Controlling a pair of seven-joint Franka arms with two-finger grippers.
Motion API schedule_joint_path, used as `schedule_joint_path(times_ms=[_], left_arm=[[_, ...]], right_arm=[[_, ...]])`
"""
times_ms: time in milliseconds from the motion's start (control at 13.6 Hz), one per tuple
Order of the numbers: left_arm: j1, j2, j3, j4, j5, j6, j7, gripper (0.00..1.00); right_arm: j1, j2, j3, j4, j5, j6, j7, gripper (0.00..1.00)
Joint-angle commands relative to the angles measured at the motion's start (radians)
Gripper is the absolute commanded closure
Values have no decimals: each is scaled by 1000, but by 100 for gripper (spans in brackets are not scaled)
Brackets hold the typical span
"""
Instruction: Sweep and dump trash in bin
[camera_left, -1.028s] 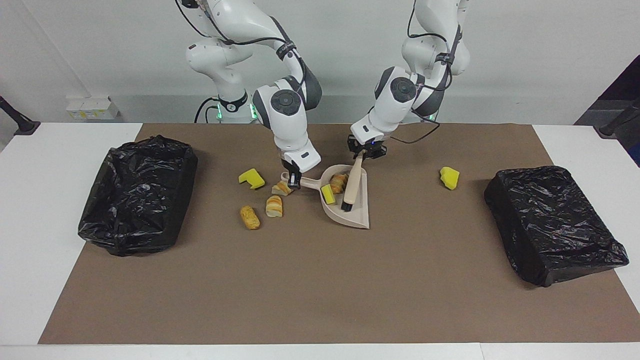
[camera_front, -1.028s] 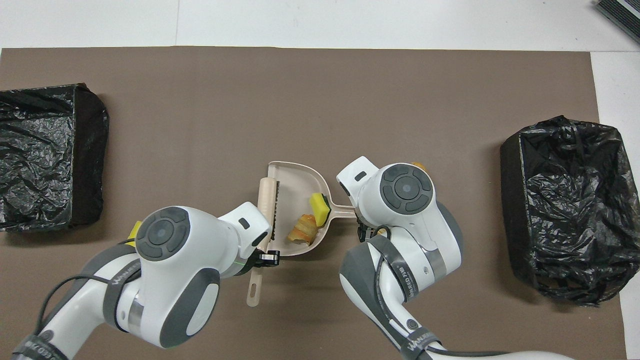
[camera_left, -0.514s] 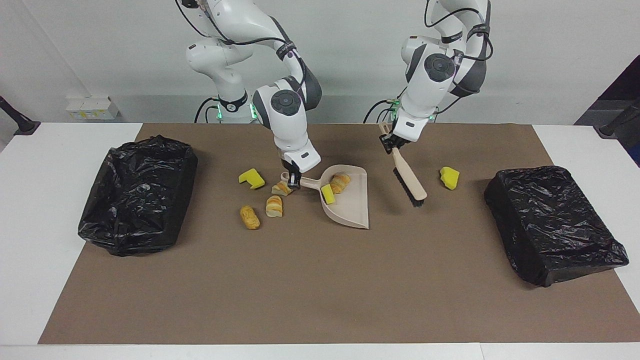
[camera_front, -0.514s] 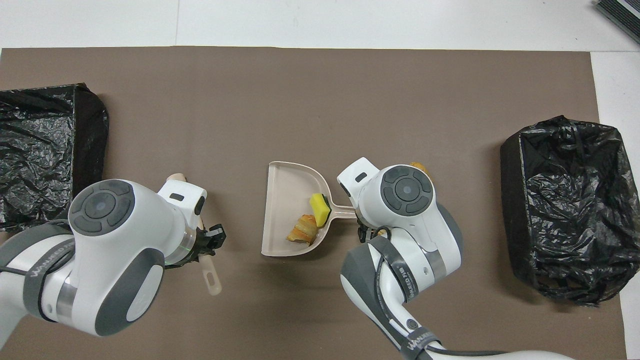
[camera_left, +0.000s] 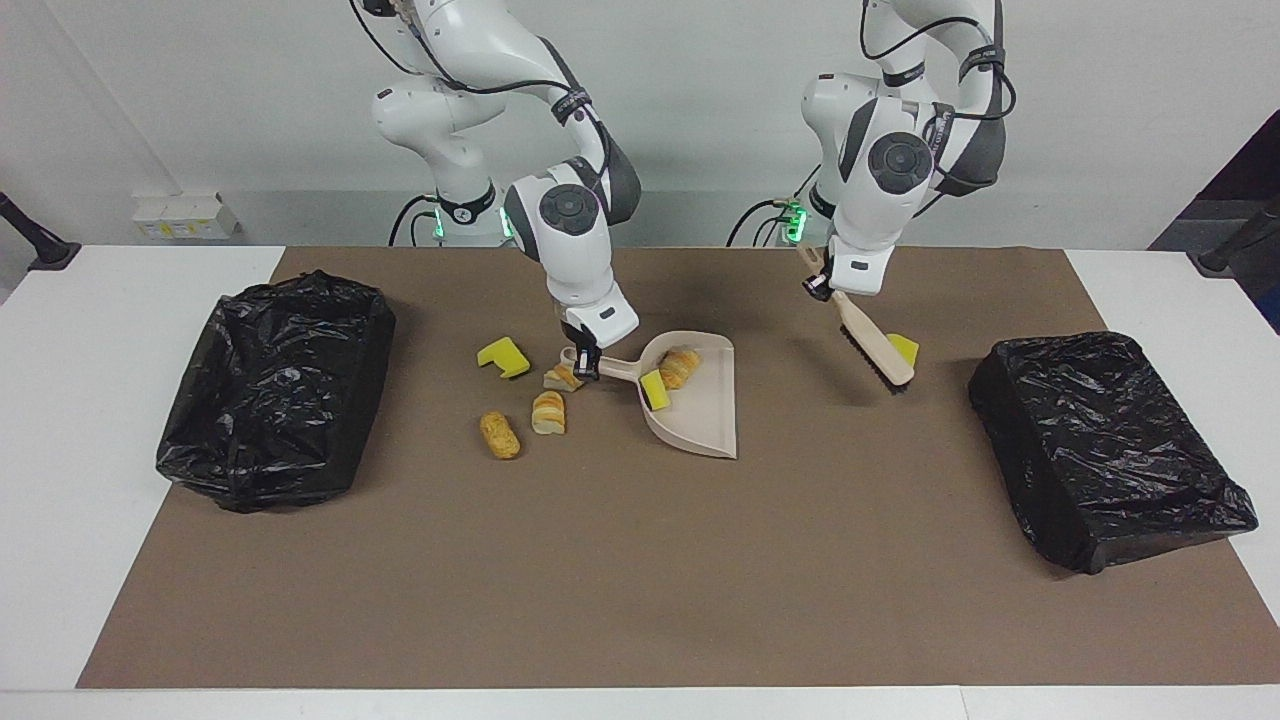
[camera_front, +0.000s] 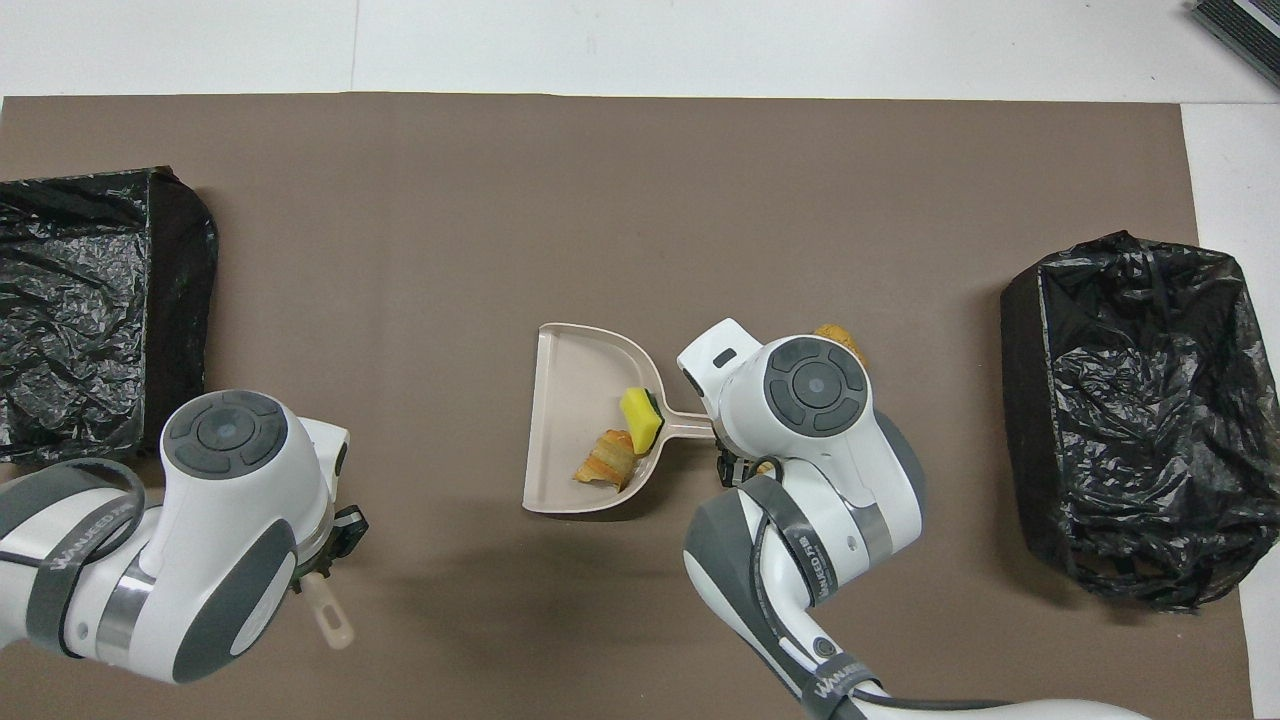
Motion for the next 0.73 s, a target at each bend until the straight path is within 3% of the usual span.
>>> schedule_joint_path(times_ms=[0,147,294,661], left_arm=[[76,-100,-15,-103,42,3,-49,100],[76,-137,-16,-184,41,84,-50,100],[37,-132,-18,-204,30,142,-20,100],[32,-71,-16,-198,-93,308,330,100]], right_arm=[[-9,-9,7,-21,-11,29,20,100],[-9,-9,7,-21,-11,29,20,100],[-9,-9,7,-21,-11,27,26,100],[-9,-9,7,-21,-11,27,29,100]])
